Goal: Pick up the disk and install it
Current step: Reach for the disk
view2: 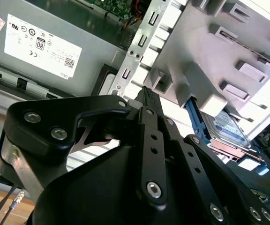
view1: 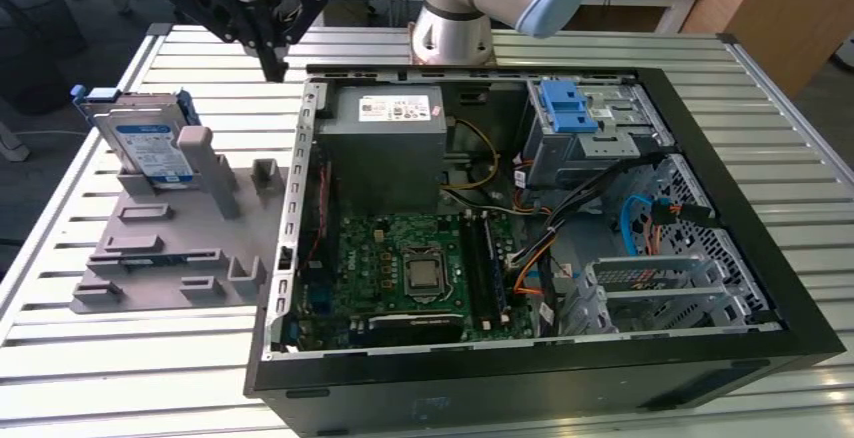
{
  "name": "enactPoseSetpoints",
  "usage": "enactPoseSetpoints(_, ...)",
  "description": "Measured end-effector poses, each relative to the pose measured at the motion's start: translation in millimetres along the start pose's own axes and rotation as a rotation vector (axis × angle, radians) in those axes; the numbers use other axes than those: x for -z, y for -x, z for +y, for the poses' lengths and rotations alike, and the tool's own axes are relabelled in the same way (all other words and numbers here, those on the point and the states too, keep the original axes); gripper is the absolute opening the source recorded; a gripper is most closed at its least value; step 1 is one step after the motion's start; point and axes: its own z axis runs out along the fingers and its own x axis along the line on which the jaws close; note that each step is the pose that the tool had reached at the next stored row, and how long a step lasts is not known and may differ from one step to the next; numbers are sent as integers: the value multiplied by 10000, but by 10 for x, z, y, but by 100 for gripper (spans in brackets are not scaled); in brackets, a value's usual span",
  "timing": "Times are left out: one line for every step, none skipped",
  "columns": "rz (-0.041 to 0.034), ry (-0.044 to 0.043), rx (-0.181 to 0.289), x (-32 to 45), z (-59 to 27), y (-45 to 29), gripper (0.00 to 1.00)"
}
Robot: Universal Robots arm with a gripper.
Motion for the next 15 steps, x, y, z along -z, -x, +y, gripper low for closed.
enactPoseSetpoints(0, 1, 0, 0, 0, -10, 11)
enactPoseSetpoints(0, 0, 0, 0, 1, -20, 11)
enactPoseSetpoints(0, 1, 0, 0, 1, -30, 11)
enactPoseSetpoints(0, 0, 0, 1, 2, -41, 11)
enactPoseSetpoints(0, 0, 0, 1, 2, -52, 11)
enactPoseSetpoints(0, 1, 0, 1, 2, -62, 11)
enactPoseSetpoints(0, 1, 0, 1, 3, -72, 11)
enactPoseSetpoints(0, 0, 1, 1, 3, -82, 11)
enactPoseSetpoints(0, 1, 1, 1, 4, -92, 11)
enactPoseSetpoints(0, 0, 1, 1, 4, -102, 11)
enactPoseSetpoints(0, 0, 1, 1, 5, -113, 11)
enactPoseSetpoints(0, 0, 1, 1, 5, -123, 11)
enactPoseSetpoints(0, 0, 0, 2, 6, -134, 11)
enactPoseSetpoints(0, 0, -1, 2, 6, -144, 11)
enactPoseSetpoints(0, 0, 0, 2, 7, -154, 11)
